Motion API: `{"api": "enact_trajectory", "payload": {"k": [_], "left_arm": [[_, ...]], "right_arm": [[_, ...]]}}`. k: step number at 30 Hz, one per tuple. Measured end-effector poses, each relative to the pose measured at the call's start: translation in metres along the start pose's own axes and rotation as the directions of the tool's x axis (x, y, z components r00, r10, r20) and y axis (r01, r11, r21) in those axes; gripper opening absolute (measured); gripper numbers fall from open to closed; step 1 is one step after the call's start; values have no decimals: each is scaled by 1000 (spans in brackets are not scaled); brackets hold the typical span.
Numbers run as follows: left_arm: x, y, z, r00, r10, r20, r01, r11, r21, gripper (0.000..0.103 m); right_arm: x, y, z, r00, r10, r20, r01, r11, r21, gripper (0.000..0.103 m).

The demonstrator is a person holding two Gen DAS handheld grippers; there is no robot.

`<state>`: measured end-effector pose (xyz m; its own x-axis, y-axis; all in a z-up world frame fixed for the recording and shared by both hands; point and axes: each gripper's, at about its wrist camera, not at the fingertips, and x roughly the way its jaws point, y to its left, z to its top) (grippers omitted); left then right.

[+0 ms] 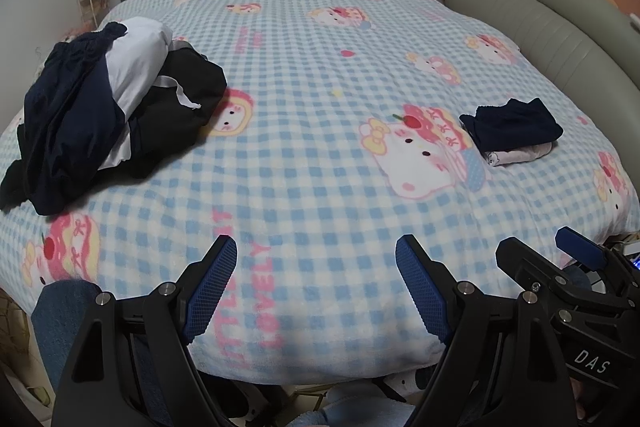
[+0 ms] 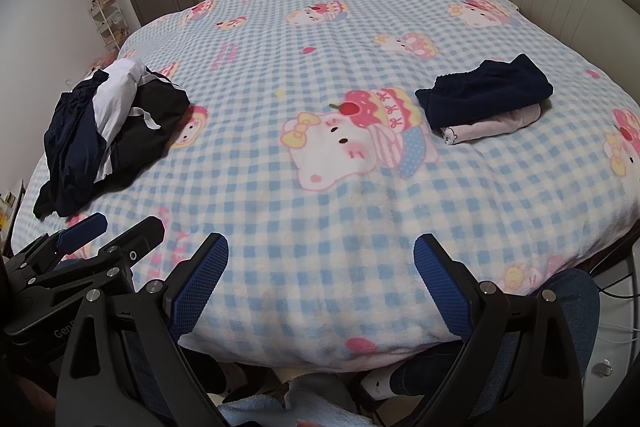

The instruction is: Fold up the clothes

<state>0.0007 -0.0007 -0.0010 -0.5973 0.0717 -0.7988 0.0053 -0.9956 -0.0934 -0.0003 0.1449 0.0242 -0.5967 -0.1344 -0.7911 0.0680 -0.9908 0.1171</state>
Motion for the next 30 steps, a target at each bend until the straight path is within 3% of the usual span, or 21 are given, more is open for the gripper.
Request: {"api": "enact_trajectory", "payload": {"k": [10,16,22,26,30], "left_arm": [[7,4,-1,1000,-10,-18,10,1000,1,84],[6,27,9,999,-38,-2,38,998,-40,84],[-3,80,20,998,-28,48,34,991,-127,84],[-12,135,28,994,60,96,-39,978,-206,84],[-17,204,31,980,166,113,-119,932,-341,81]], "right_arm": [[6,6,1,1000,20,-14,-21,999,-33,95],[5,21,11,999,39,10,-38,995,-95,95],[8,64,41,994,92,55,-78,972,-221,95],[25,113,58,982,186,29,-168,938,-304,95],[39,176,70,957,292,6,-265,878,-399,95]]}}
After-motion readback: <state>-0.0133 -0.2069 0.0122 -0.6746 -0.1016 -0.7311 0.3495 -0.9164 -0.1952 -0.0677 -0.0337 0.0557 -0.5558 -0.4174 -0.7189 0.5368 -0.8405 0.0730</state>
